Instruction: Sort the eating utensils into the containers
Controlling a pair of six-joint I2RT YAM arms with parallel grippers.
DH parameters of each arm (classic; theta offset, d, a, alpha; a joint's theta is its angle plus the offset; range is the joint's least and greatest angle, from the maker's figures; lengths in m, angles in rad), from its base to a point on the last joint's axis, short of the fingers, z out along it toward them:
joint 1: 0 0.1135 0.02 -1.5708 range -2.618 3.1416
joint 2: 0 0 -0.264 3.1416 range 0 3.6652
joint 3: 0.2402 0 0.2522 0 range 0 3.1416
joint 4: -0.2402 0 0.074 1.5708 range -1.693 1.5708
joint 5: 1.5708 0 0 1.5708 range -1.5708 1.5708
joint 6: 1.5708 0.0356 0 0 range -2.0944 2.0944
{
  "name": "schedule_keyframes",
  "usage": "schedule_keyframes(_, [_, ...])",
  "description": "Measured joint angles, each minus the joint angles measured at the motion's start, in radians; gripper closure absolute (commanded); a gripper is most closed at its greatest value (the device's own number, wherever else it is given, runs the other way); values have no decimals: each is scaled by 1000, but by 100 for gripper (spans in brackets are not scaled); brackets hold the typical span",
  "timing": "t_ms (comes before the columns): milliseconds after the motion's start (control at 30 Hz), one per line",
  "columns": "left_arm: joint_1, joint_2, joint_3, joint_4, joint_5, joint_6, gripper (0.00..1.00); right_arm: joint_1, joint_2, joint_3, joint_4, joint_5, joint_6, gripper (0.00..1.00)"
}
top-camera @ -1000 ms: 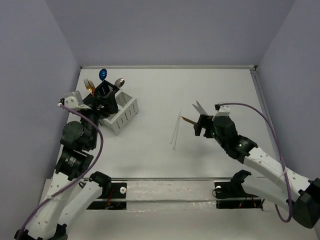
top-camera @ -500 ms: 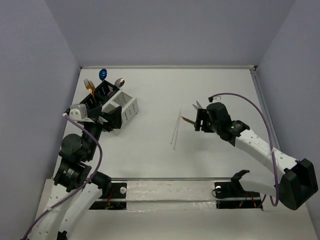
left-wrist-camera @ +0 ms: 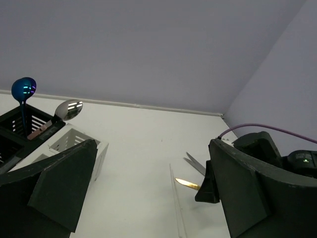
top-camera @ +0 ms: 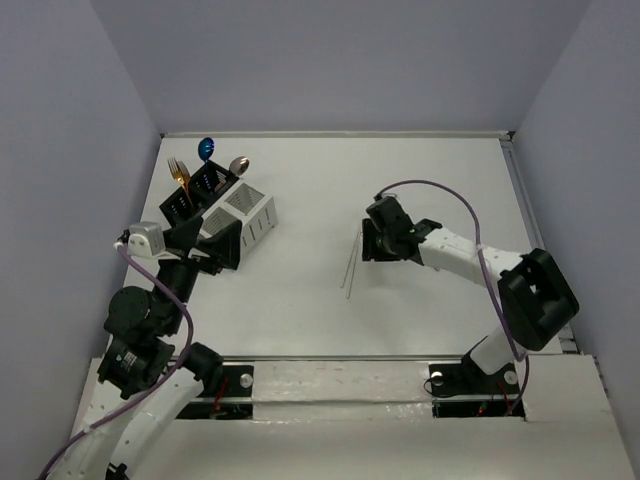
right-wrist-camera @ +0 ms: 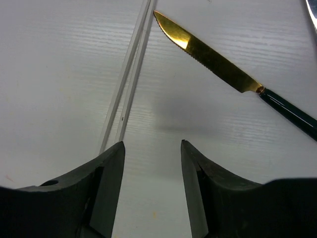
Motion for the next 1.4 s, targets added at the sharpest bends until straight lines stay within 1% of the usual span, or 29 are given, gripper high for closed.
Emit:
schedule_keyframes(33, [-4,0,0,0,0,0,1,5,21,14,0,3,2,53])
schedule_keyframes(367, [-30,0,0,-2,-1,3,1,22,186,137,11,22,6,57])
schedule_keyframes(433, [-32,0,0,-2,-4,4,1,26,213,152,11,23,9,59])
schedule_keyframes(500, [-37,0,0,-2,-4,4,1,27,231,160,13,24,9,63])
schedule_keyframes(600, [-42,0,0,-2,-5,5,1,30,254,164,16,27,10,63])
schedule_keyframes(767, [-42,0,0,-2,-6,5,1,31,297,193,16,35,11,69])
schedule_keyframes(1000, [-42,0,0,-2,-10,5,1,31,328,217,7,62,12,71])
schedule_keyframes(1200, [-42,-1,0,-2,-12,8,1,31,354,249,-21,78,11,72])
schedule_keyframes(1267, [-42,-2,0,-3,-14,8,1,31,363,262,-31,79,9,75])
schedule_keyframes(1300, [-42,-5,0,-3,-15,8,1,31,364,267,-37,79,8,80])
schedule_keyframes(1333, [-42,-6,0,-3,-16,8,1,31,366,269,-40,79,6,80])
schedule_keyframes(1367, [-42,-8,0,-2,-18,8,1,31,367,271,-46,79,5,86])
schedule_keyframes(1400, [-42,-10,0,-3,-18,8,1,31,367,271,-47,79,5,88])
